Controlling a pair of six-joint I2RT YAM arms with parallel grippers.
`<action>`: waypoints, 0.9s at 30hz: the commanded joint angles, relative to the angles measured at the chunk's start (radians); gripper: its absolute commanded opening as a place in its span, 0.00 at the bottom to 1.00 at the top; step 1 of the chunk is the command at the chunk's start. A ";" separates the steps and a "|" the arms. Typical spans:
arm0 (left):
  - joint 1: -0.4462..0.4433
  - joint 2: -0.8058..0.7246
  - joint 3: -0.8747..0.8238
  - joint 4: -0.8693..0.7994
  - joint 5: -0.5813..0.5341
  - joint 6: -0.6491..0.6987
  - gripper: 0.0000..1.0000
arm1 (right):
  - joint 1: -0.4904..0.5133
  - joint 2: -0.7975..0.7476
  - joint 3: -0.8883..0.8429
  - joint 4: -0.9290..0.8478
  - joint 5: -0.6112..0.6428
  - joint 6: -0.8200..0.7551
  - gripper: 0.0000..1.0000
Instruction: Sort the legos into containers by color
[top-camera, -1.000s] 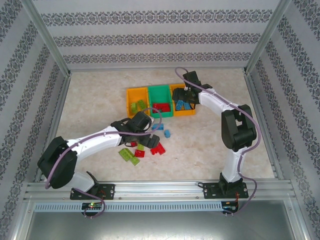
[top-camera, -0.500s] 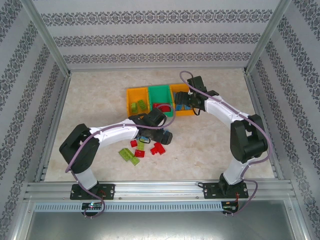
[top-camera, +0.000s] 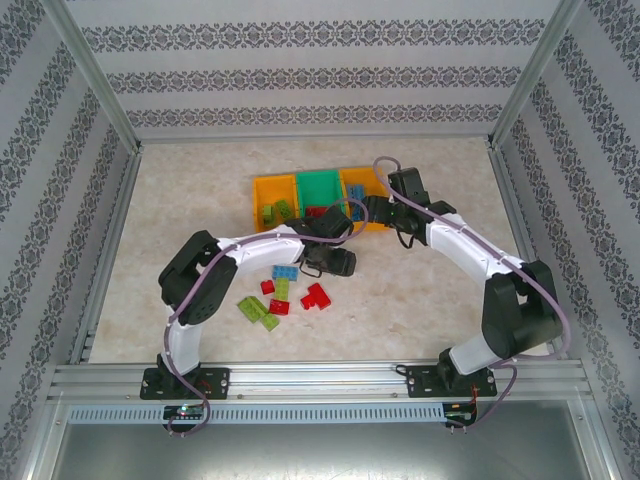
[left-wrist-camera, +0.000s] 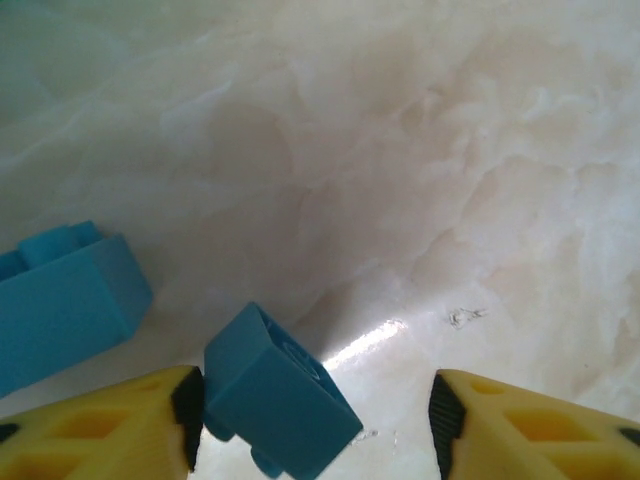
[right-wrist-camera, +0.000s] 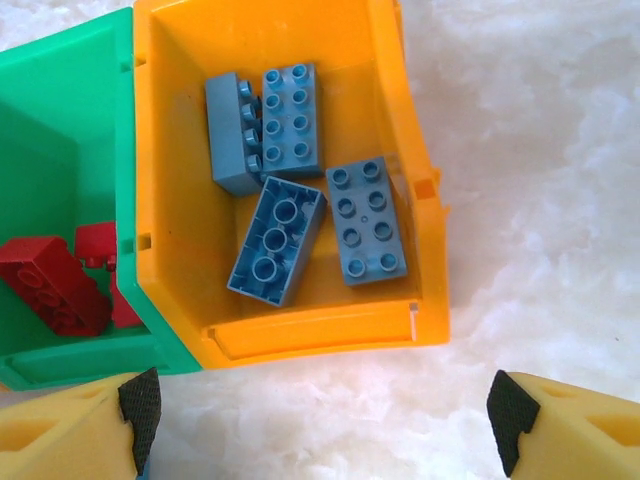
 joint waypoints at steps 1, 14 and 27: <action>-0.009 0.022 0.024 -0.056 0.001 -0.028 0.54 | -0.017 -0.052 -0.035 0.013 0.033 -0.023 0.88; -0.032 0.089 0.122 -0.117 -0.001 0.032 0.33 | -0.057 -0.104 -0.097 0.028 0.019 -0.021 0.89; -0.034 0.117 0.211 -0.142 -0.015 0.087 0.27 | -0.074 -0.120 -0.123 0.025 0.024 -0.021 0.89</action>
